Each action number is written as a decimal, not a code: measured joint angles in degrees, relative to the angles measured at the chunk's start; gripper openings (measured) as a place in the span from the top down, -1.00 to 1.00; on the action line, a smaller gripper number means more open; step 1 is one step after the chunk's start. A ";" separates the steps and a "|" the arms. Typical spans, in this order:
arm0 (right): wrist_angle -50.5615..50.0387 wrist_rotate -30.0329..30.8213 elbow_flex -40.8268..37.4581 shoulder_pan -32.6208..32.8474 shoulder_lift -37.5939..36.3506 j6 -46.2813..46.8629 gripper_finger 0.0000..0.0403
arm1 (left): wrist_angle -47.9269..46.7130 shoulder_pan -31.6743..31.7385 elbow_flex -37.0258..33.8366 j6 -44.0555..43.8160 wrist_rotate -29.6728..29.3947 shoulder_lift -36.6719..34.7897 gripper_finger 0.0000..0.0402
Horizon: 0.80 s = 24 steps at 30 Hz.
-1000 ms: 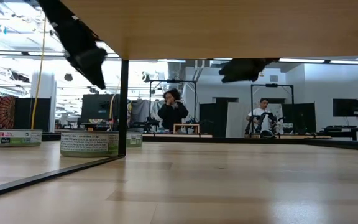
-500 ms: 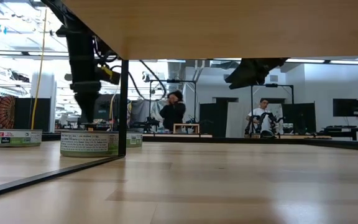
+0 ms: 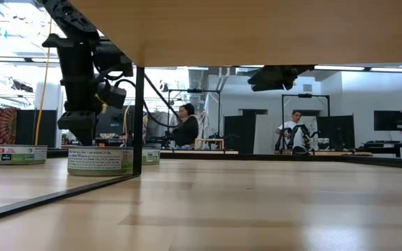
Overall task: Stack canned seafood by type on shelf
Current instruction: Stack the green tuna can on the top of the green tuna cans on the shelf
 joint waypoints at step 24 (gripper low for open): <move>1.91 -1.82 0.00 0.00 0.00 0.00 -0.34 | 8.89 -0.93 -7.47 -3.11 4.17 -0.31 0.93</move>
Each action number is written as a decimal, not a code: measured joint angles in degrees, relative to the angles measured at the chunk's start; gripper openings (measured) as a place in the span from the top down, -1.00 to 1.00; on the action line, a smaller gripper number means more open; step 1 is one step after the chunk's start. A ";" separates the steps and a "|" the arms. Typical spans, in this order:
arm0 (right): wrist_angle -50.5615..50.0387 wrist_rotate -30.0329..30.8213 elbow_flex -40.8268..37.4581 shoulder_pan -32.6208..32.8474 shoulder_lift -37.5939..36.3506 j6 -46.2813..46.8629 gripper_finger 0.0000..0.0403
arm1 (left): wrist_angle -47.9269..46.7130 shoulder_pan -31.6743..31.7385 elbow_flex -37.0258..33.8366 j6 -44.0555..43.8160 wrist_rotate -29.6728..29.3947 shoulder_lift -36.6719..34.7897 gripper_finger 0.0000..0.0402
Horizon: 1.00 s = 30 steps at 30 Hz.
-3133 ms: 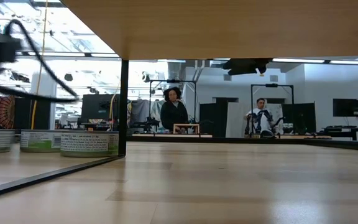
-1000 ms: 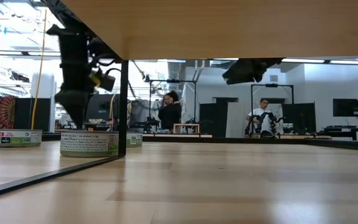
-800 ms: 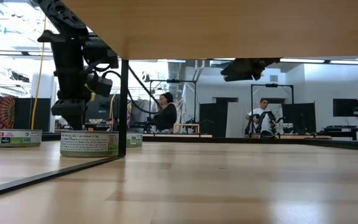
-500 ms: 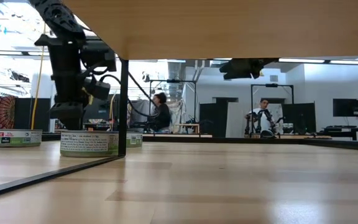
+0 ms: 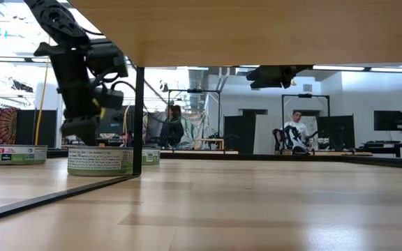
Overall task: Stack canned seafood by type on shelf
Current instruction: Stack the green tuna can on the top of the green tuna cans on the shelf
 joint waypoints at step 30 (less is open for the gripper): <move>0.19 -5.37 0.00 0.00 0.02 0.50 -0.34 | -24.74 -7.32 19.22 -3.09 16.56 -4.20 0.79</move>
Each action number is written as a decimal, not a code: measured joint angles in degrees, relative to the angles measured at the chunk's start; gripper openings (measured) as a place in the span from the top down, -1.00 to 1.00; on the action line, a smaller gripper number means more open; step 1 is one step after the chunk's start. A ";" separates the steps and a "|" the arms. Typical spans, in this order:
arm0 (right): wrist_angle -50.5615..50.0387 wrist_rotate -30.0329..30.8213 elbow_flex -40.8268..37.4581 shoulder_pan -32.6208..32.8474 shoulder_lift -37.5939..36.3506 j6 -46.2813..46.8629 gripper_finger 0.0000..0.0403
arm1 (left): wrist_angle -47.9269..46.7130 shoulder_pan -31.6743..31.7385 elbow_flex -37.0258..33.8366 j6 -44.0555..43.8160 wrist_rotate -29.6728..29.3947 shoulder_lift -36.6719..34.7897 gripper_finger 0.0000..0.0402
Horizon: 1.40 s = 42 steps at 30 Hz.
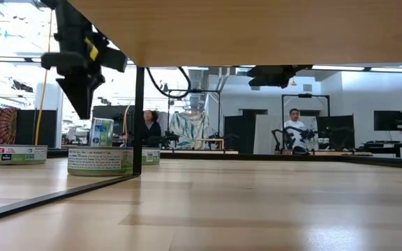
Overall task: Stack canned seafood by type on shelf
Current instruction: Stack the green tuna can on the top of the green tuna cans on the shelf
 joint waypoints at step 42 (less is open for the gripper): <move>-3.44 -0.50 0.00 -0.81 0.00 -0.04 -0.34 | 4.37 -0.19 4.69 48.54 5.92 7.93 -0.31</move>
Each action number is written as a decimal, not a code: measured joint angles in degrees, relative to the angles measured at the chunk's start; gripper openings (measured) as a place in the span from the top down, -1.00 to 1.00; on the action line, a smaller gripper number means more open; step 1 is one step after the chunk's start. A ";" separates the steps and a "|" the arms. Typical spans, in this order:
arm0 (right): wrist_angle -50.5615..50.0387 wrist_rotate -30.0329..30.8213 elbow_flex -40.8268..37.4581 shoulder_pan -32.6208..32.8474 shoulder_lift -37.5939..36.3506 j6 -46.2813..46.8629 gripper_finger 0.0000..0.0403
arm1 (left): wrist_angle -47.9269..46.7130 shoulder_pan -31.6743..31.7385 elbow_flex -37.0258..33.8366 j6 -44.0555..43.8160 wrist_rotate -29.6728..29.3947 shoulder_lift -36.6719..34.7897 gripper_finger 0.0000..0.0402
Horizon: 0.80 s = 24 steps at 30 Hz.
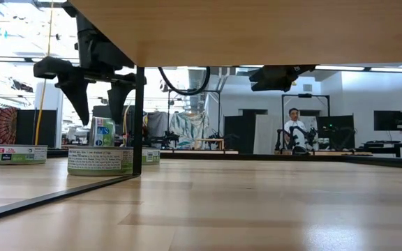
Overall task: Stack canned seafood by type on shelf
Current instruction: Stack the green tuna can on the top of the green tuna cans on the shelf
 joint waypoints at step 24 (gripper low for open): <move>0.24 -3.15 -0.02 0.09 0.00 0.04 -0.34 | 2.57 0.00 -3.69 -1.63 -1.56 -0.07 0.31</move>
